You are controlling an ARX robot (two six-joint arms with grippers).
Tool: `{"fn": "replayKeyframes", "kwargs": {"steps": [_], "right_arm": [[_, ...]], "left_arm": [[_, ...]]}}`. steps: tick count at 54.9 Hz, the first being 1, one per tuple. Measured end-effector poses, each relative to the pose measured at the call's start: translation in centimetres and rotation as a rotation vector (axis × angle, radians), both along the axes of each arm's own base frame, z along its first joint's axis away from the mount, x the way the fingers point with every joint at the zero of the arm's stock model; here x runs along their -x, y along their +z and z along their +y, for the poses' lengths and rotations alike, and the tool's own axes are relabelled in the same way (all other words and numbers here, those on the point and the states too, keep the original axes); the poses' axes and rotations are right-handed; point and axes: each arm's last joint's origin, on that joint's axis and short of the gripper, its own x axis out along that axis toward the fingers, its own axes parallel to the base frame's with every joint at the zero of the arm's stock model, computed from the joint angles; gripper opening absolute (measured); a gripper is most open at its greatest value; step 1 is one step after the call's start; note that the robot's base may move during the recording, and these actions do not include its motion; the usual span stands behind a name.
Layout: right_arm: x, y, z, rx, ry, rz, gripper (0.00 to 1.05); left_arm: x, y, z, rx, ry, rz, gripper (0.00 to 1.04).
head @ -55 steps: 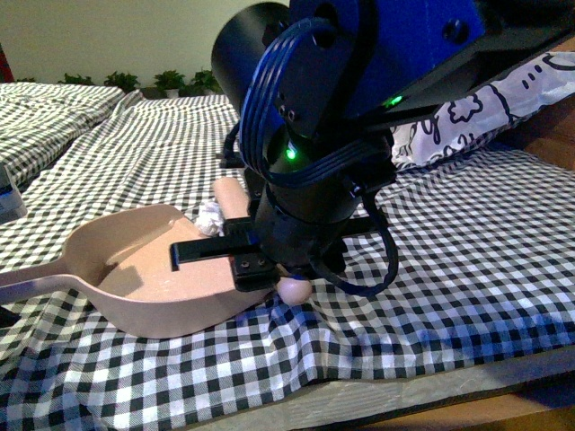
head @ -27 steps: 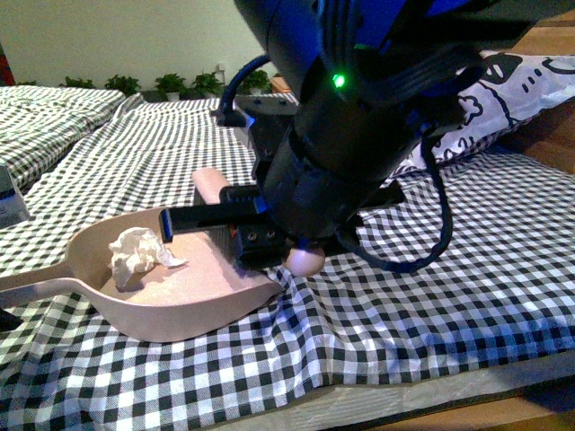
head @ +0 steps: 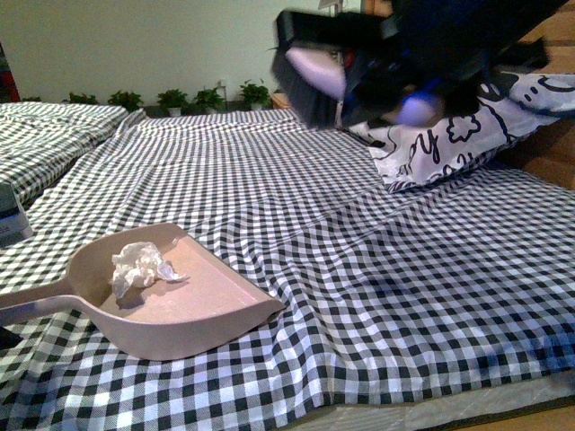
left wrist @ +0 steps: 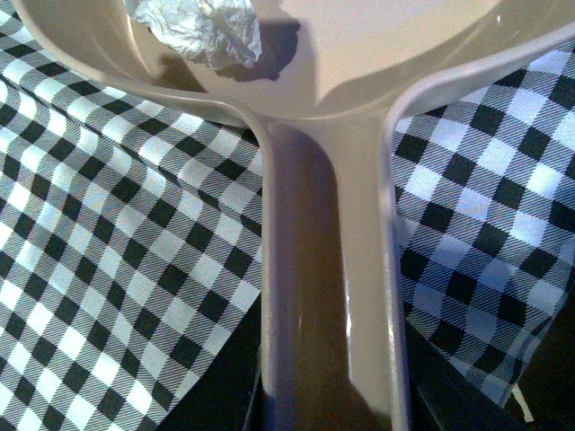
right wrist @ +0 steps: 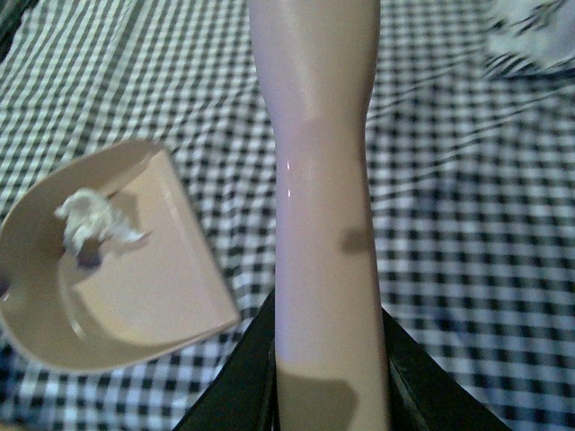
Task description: Clean up trash
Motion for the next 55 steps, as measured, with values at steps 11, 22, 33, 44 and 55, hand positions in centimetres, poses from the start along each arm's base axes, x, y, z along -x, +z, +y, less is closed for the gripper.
{"fn": "replayKeyframes", "kwargs": {"steps": [11, 22, 33, 44, 55], "right_arm": [[0.5, 2.6, -7.4, -0.024, -0.211, -0.121, 0.2], [2.9, 3.3, -12.7, -0.073, -0.279, -0.168, 0.2], [6.5, 3.6, -13.8, -0.117, -0.214, -0.188, 0.2], [10.0, 4.2, -14.7, -0.128, -0.206, -0.215, 0.2], [12.1, 4.8, -15.2, -0.13, -0.227, -0.229, 0.2]], "left_arm": [[0.0, 0.0, 0.0, 0.0, 0.0, 0.0, 0.26], [0.0, 0.0, 0.0, 0.0, 0.0, 0.0, 0.26], [0.0, 0.0, 0.0, 0.002, -0.001, 0.0, 0.26], [0.0, 0.0, 0.0, 0.002, -0.001, 0.0, 0.26], [0.2, -2.6, -1.5, -0.049, 0.531, -0.29, 0.26]]}}
